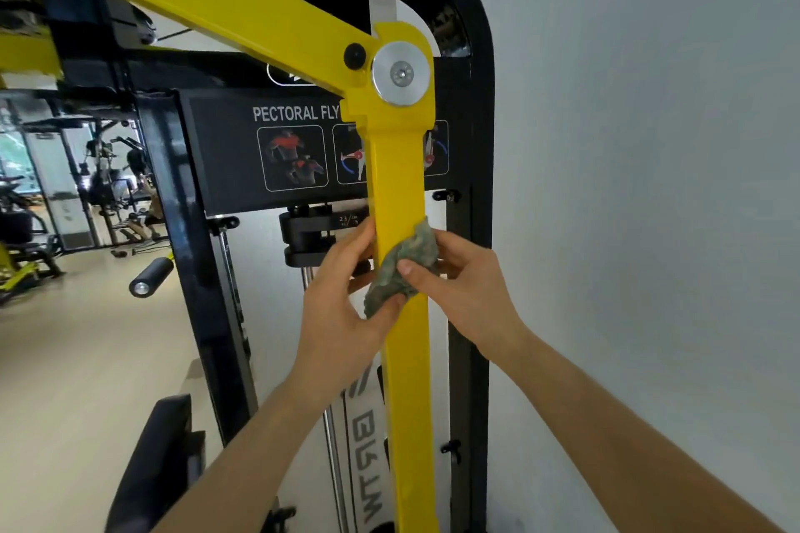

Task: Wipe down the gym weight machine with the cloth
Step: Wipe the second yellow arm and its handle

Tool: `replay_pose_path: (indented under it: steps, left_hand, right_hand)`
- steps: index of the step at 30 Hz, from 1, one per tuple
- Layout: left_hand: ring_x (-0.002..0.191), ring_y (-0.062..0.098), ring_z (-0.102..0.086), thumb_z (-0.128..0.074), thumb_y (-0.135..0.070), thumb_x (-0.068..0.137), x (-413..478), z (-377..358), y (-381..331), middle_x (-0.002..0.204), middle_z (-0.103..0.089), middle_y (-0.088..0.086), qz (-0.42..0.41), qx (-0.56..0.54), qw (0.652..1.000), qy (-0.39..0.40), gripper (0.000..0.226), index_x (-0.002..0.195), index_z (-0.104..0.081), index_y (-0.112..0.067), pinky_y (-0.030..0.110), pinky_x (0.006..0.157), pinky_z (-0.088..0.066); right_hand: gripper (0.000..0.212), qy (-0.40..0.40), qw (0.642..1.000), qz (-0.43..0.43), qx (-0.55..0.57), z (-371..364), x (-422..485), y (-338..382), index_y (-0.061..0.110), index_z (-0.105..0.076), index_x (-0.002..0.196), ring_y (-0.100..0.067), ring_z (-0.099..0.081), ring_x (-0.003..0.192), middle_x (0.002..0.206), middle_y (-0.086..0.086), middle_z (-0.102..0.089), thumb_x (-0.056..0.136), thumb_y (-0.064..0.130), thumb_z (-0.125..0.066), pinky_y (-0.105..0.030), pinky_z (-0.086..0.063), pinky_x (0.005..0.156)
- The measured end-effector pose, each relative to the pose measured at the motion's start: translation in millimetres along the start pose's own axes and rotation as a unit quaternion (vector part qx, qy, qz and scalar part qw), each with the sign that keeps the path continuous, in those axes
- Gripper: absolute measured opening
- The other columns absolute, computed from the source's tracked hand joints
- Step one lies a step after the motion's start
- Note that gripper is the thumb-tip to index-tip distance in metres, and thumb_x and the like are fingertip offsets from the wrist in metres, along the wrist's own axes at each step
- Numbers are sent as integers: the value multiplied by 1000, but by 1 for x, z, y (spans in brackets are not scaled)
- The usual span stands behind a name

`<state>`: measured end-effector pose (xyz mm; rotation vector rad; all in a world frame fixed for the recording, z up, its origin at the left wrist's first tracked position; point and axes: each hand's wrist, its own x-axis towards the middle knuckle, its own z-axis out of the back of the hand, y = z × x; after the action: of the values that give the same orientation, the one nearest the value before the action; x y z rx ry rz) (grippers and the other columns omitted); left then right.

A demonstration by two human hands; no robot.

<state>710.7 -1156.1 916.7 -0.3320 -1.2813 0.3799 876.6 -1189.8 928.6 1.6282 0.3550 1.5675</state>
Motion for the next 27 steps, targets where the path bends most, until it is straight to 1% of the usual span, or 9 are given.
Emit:
replay_pose_path:
  steps: [3, 7, 10, 13, 16, 19, 22, 24, 27]
  left_hand:
    - [136, 14, -49, -83, -7, 80, -19, 0, 9, 148, -48, -7, 29, 9, 999, 42, 87, 154, -38, -20, 36, 102, -54]
    - [143, 14, -40, -83, -17, 77, -26, 8, 9, 157, -36, -7, 45, -8, 992, 119, 99, 158, -27, -22, 35, 109, -48]
    - [131, 16, -53, -74, -36, 82, -16, 11, 3, 144, -51, -8, 49, -16, 997, 61, 73, 148, -44, -25, 32, 97, -56]
    - [117, 20, -63, -72, -26, 93, -8, 7, 1, 128, -64, -6, 61, -23, 998, -21, 45, 135, -59, -19, 40, 83, -62]
    - [112, 22, -65, -69, -20, 94, -8, 0, 2, 121, -67, -3, 60, -30, 996, -58, 37, 129, -63, -15, 44, 80, -62]
    - [116, 20, -64, -73, -19, 92, -13, -4, 3, 127, -64, -3, 59, -23, 997, -53, 46, 135, -59, -15, 38, 87, -61]
    - [126, 7, -56, -77, -19, 89, -24, -7, 8, 138, -54, -13, 51, 21, 998, -25, 67, 148, -45, -21, 24, 97, -54]
    - [127, 0, -50, -80, -22, 86, -40, -11, 17, 141, -48, -14, 66, 60, 996, 2, 80, 153, -36, -25, 17, 98, -49]
    - [123, -10, -48, -79, -36, 84, -81, -23, 28, 138, -48, -12, 120, 76, 990, 14, 83, 154, -35, -24, 10, 94, -46]
  right_hand:
    - [37, 16, 999, -32, 6, -2, -25, -21, 15, -68, 122, -9, -70, 101, 107, 6, -75, 86, 18, -76, -21, -56, 86]
    - [35, 34, 997, -68, 6, 0, -43, -35, 19, -69, 119, -9, -70, 101, 106, 6, -75, 85, 15, -77, -24, -57, 90]
    - [28, 21, 998, -58, 1, 1, -36, -25, 13, -74, 114, -13, -70, 100, 102, 4, -76, 86, 15, -77, -33, -58, 92]
    - [26, -10, 999, -30, 5, 2, -17, -6, 14, -75, 112, -13, -70, 100, 101, 4, -76, 86, 17, -76, -34, -59, 90]
    - [35, -23, 1000, 1, 3, 2, -8, 4, 9, -71, 120, -13, -71, 100, 106, 1, -75, 86, 15, -77, -28, -59, 85]
    - [37, -13, 1000, -6, -8, 2, -21, -7, 7, -69, 123, -12, -70, 102, 109, -2, -75, 87, 13, -76, -25, -59, 83]
    - [32, 6, 999, -48, -7, 2, -48, -33, 8, -70, 119, -12, -71, 100, 107, -3, -75, 87, 9, -75, -21, -58, 83]
    - [29, 19, 996, -87, -3, -1, -70, -53, 8, -72, 115, -10, -71, 98, 103, -2, -75, 86, 7, -75, -21, -58, 83]
    - [30, 38, 991, -129, 1, -7, -103, -80, 19, -72, 111, -5, -71, 96, 101, 4, -74, 85, 6, -77, -18, -56, 83]
